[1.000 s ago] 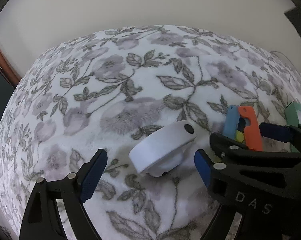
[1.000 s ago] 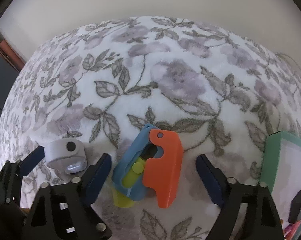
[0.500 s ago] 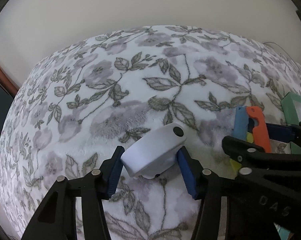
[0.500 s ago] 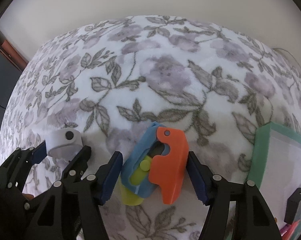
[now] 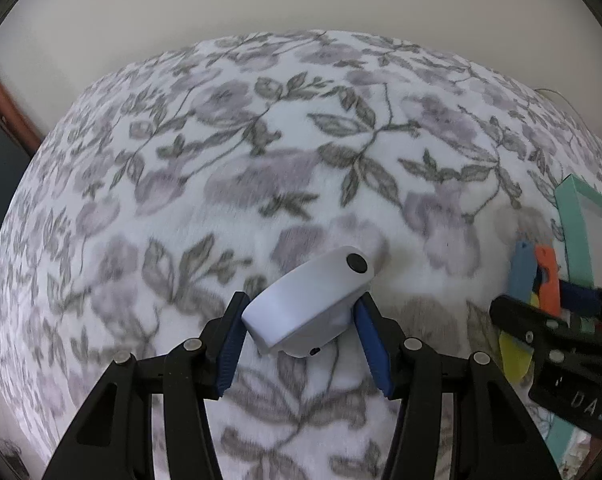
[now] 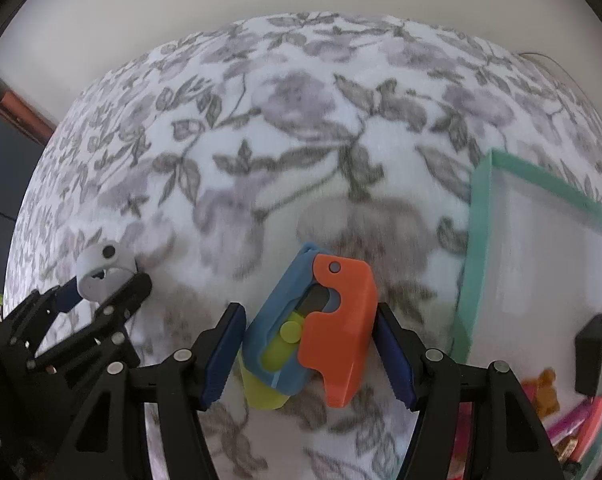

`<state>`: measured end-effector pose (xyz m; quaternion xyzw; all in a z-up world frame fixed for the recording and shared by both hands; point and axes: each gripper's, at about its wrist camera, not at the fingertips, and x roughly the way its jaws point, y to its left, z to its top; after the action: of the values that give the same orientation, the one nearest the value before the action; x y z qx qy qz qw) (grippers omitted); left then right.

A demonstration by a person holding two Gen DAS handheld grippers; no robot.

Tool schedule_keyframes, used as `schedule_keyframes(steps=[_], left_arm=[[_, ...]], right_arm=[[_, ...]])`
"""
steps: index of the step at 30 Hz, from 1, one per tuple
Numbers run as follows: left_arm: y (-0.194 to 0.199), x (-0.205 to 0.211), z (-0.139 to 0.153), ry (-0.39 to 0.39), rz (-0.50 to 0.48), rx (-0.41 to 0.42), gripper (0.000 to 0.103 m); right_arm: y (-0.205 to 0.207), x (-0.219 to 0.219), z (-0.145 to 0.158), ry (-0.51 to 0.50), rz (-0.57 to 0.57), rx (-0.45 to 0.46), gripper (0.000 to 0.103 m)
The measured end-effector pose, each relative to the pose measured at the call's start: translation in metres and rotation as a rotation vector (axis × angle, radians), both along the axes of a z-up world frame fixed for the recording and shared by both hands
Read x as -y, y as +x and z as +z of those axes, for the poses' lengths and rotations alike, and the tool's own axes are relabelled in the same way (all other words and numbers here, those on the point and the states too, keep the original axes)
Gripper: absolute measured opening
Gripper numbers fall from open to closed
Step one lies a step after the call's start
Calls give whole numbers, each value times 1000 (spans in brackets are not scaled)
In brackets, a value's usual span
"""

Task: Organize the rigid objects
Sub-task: 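Carry the white device and blue-orange toy over the tray, lowering them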

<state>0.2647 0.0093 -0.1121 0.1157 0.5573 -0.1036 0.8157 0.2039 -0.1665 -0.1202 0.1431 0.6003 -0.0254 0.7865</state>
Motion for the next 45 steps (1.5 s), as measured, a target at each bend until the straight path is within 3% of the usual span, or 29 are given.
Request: schedule_keyframes(steps=[4, 15, 16, 25, 30, 35, 45], left_arm=[[-10, -5, 5, -14, 23, -15, 56], [-41, -12, 31, -49, 73, -35, 56], [-45, -12, 36, -53, 76, -34, 55], [-69, -6, 67, -67, 77, -8, 56], [-83, -4, 78, -76, 72, 1, 56], [-90, 0, 88, -84, 74, 14, 56], [-100, 20, 132, -125, 65, 73, 55]], right_arm=[[-14, -3, 3, 6, 1, -4, 67], [-59, 0, 11, 142, -66, -1, 67], [-61, -2, 13, 152, -72, 7, 58], [-102, 2, 33, 183, -98, 43, 58], [-96, 1, 30, 224, -106, 54, 57], [-95, 3, 37, 261, -117, 85, 57], [-119, 36, 87, 327, -213, 223, 57]])
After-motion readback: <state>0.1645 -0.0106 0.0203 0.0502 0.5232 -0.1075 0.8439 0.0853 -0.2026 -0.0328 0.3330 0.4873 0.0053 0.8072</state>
